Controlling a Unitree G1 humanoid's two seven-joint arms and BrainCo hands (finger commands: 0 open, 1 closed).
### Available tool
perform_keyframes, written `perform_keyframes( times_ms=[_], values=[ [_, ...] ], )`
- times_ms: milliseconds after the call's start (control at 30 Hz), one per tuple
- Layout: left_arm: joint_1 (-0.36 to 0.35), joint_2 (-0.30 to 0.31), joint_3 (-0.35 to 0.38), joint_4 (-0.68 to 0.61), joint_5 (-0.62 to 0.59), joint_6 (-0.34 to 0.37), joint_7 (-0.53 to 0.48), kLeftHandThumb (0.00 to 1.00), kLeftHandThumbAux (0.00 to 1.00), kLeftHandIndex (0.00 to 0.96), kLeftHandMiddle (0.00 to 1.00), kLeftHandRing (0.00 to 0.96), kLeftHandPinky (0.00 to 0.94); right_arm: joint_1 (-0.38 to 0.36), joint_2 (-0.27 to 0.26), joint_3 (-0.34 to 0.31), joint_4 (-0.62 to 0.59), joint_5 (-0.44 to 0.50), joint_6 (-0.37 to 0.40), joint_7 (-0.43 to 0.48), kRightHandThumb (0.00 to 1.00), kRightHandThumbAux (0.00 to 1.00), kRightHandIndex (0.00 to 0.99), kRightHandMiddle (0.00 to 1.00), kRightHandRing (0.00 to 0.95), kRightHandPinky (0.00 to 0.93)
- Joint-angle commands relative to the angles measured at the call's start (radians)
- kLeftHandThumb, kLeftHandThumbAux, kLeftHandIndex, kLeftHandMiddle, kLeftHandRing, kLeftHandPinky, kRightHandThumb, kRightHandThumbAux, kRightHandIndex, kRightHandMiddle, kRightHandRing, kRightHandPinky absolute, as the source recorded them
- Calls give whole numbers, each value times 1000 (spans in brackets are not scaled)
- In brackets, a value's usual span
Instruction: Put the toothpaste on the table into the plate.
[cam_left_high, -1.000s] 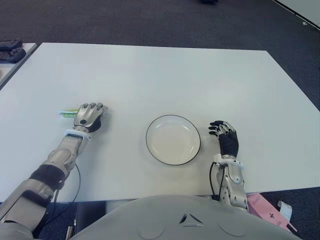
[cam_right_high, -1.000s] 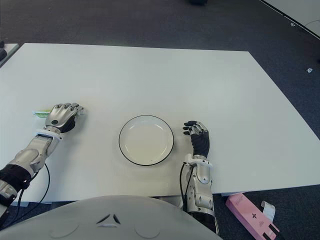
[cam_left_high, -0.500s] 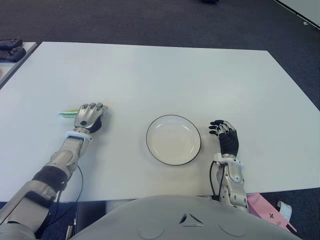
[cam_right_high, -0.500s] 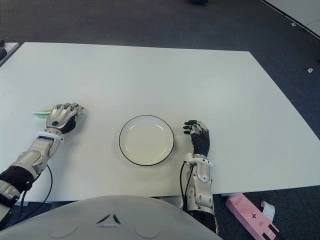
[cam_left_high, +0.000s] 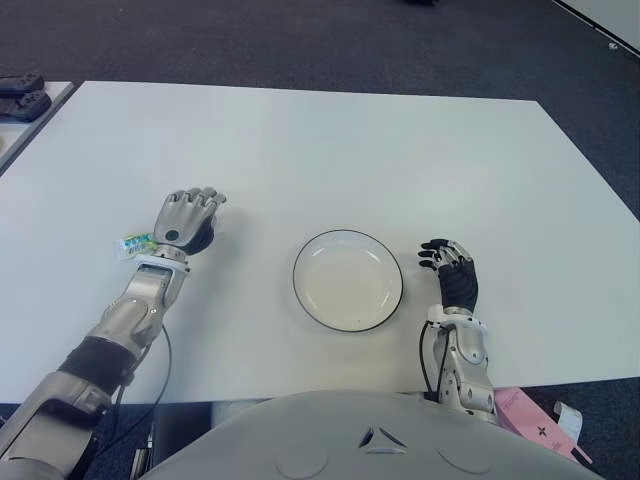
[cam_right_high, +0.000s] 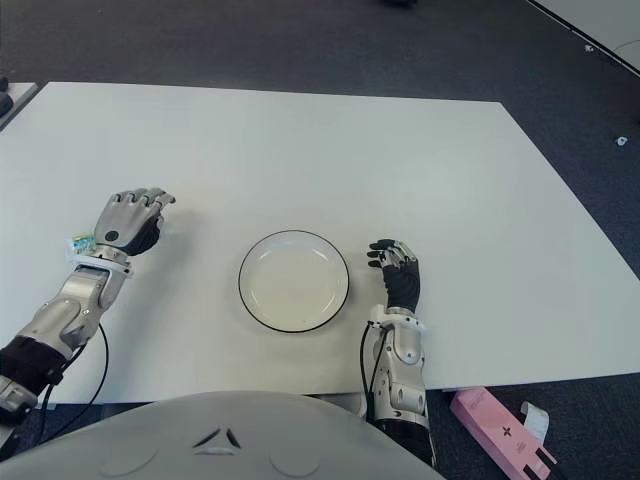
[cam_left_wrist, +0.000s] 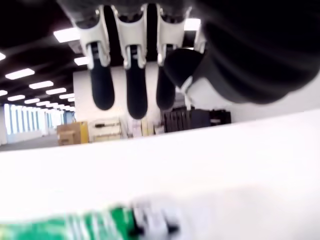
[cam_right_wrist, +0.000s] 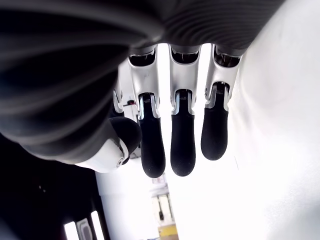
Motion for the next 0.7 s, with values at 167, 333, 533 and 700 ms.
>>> perform_keyframes(
  times_ms=[167, 333, 533, 700],
  values=[
    [20, -18, 41, -132, 56, 24, 24, 849, 668, 403, 559, 888, 891, 9, 19, 9, 36, -10, 52, -12, 706, 718, 430, 505, 492, 505],
    [27, -42, 55, -235, 71, 27, 22, 848, 669, 401, 559, 889, 890, 6, 23, 11, 39, -8, 45, -12, 707, 719, 430, 503, 492, 505],
    [35, -85, 68, -269, 58, 14, 24, 847, 669, 401, 556, 879, 879, 1, 24, 11, 48, -4, 34, -6, 708, 720, 430, 500, 492, 504],
    [42, -113, 69, -310, 65, -5, 28, 847, 669, 402, 553, 870, 871, -4, 26, 9, 56, 6, 29, -1, 708, 721, 430, 498, 493, 505]
  ],
)
